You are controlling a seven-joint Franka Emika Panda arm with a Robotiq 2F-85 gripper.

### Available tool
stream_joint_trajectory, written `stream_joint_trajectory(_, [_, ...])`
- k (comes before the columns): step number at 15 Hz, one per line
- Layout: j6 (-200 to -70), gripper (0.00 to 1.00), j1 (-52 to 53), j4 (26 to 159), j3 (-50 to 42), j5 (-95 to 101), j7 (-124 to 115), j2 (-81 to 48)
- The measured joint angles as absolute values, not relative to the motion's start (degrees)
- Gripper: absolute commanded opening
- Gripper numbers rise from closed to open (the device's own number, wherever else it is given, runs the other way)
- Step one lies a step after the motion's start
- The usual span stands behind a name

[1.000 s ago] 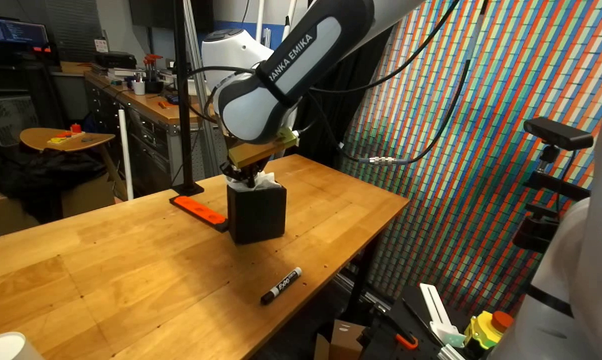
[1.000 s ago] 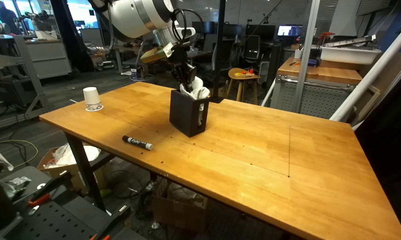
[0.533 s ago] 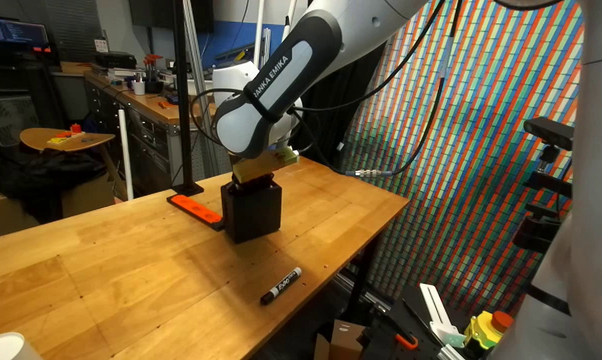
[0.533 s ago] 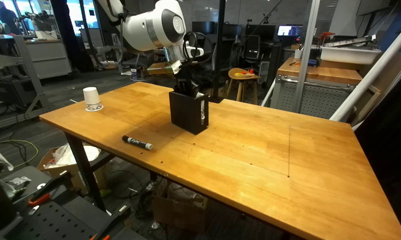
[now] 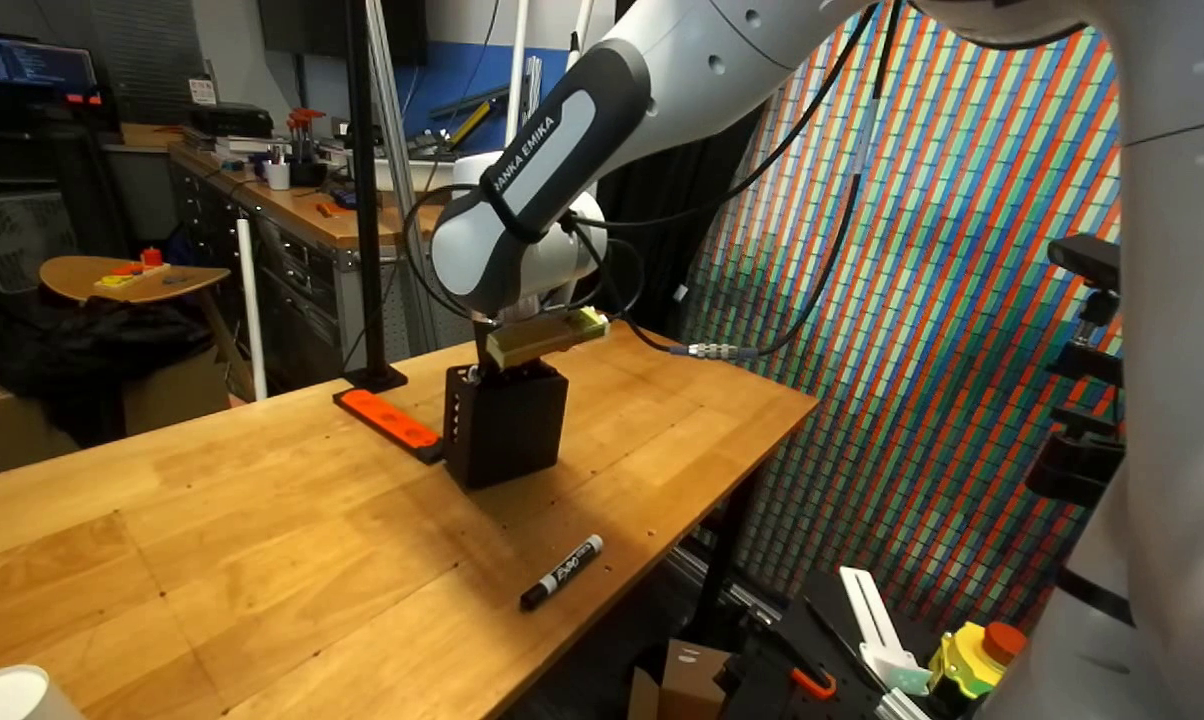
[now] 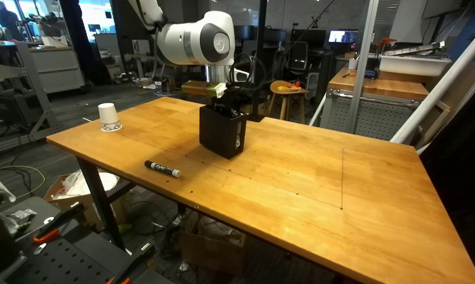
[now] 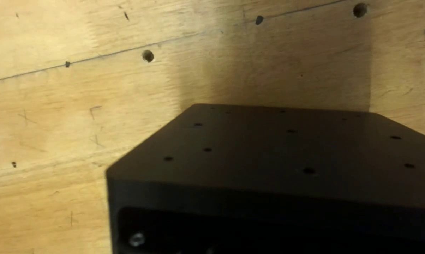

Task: Put the white towel inside the black basket

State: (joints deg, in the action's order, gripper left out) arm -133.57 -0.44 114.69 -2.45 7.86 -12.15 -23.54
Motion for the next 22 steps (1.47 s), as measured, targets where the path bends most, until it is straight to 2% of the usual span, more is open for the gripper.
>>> stream_joint_trajectory(6, [-132.27,0.01,-1.03,113.45,-2.30,6.69,-4.22,-23.85])
stream_joint_trajectory(22, [-136.65,0.00,5.79,115.90,-2.36,26.00,-2.86,-21.99])
